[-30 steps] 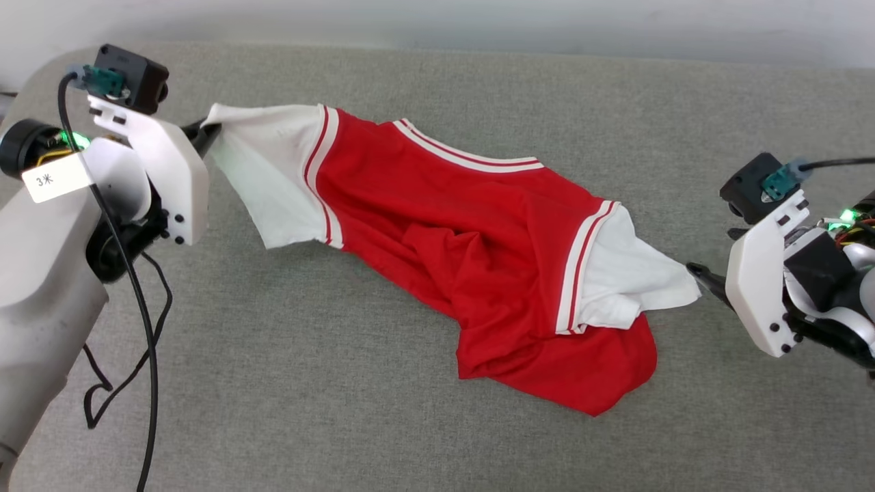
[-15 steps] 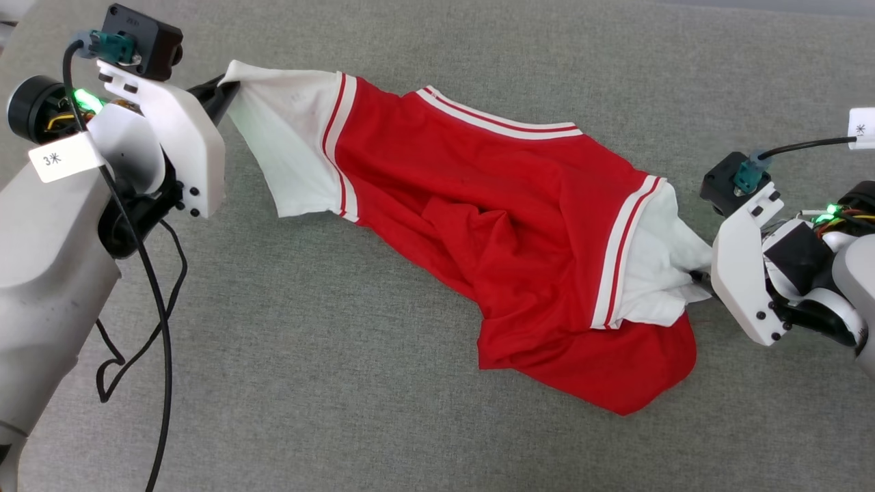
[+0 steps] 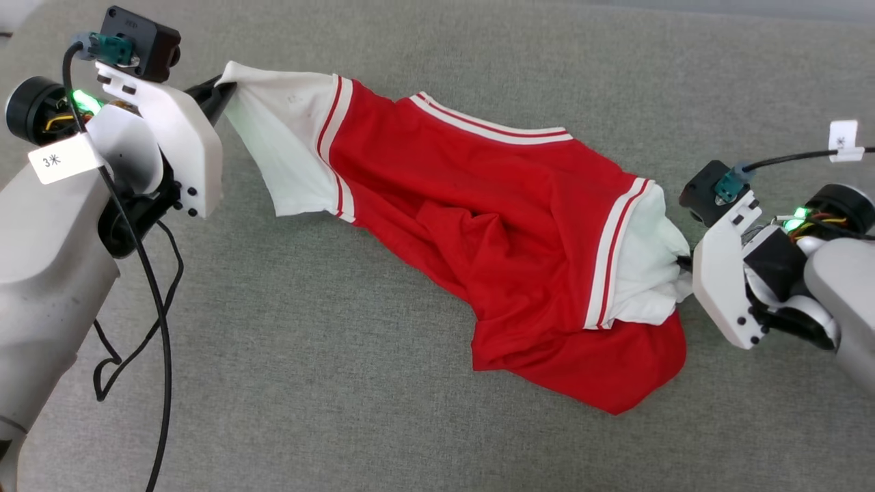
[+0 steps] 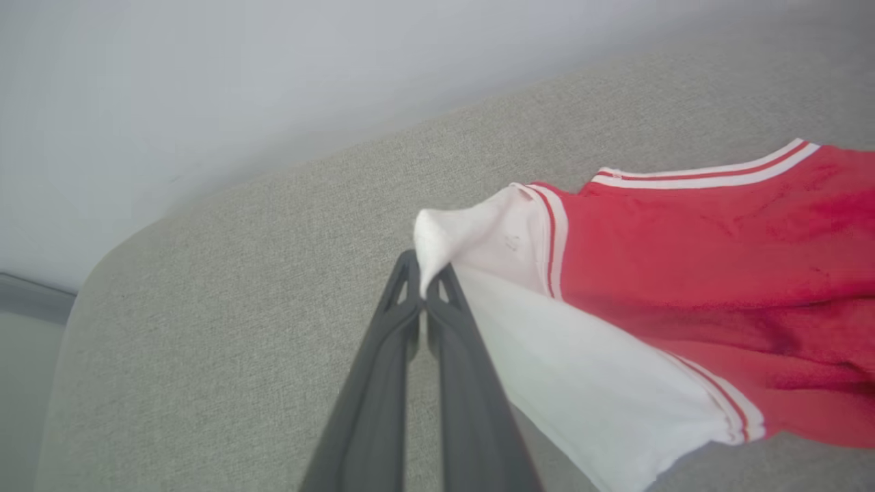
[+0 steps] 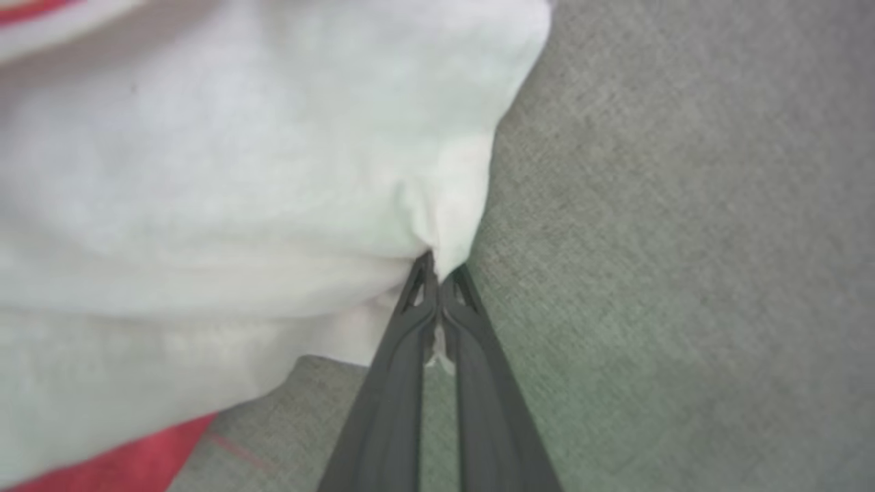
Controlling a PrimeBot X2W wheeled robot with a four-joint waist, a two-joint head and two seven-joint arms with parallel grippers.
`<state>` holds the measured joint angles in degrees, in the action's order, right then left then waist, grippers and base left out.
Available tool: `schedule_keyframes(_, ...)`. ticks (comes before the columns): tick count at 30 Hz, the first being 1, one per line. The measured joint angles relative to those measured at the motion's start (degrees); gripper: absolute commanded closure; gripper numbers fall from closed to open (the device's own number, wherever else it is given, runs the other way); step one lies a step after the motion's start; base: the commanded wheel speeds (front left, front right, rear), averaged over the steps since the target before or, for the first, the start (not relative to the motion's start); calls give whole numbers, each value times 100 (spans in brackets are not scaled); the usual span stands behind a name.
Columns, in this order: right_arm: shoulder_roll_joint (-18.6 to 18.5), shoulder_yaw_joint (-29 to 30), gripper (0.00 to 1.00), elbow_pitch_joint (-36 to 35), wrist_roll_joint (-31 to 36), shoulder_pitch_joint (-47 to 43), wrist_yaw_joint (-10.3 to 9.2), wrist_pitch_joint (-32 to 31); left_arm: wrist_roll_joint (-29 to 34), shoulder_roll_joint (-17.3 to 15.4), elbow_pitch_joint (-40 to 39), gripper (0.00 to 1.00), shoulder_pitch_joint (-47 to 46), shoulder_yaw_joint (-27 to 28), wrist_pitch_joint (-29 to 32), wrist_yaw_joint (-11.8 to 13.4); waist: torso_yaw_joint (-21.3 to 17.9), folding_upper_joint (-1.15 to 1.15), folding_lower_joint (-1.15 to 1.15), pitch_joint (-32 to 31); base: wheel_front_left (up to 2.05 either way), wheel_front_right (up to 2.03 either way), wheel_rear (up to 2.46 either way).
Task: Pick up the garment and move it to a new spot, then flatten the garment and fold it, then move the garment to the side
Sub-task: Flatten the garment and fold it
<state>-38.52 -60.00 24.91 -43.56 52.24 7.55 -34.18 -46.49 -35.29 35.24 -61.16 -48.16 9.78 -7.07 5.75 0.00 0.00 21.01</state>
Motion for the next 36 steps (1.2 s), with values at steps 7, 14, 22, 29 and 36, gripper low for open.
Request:
schedule_keyframes(7, 86, 179, 100, 192, -75, 65, -1, 1162, 2, -52, -25, 100, 9, -31, -283, -18, -91, 0, 1, -464, 0, 0, 0)
schedule_keyframes(14, -52, 648, 100, 90, -75, 105, -1, 1972, 91, -198, -408, 100, 14, 7, -572, 55, -197, 0, 0, -1004, 0, 0, 0)
schedule_keyframes(22, -231, 1532, 100, -280, 181, 133, -1, 2471, 178, -445, -1292, 100, -31, 186, -736, 355, -316, 0, 0, -1474, 0, 0, 0)
schedule_keyframes(29, -279, 2549, 100, -733, 559, 265, -1, 2495, 187, -694, -2129, 100, -341, 422, -684, 594, -390, 0, 0, -1683, 0, 0, 0)
schedule_keyframes(36, -250, 3305, 100, -1235, 926, 522, -1, 2164, 236, -731, -2584, 100, -822, 602, -572, 714, -396, 0, 0, -1553, 0, 0, 0)
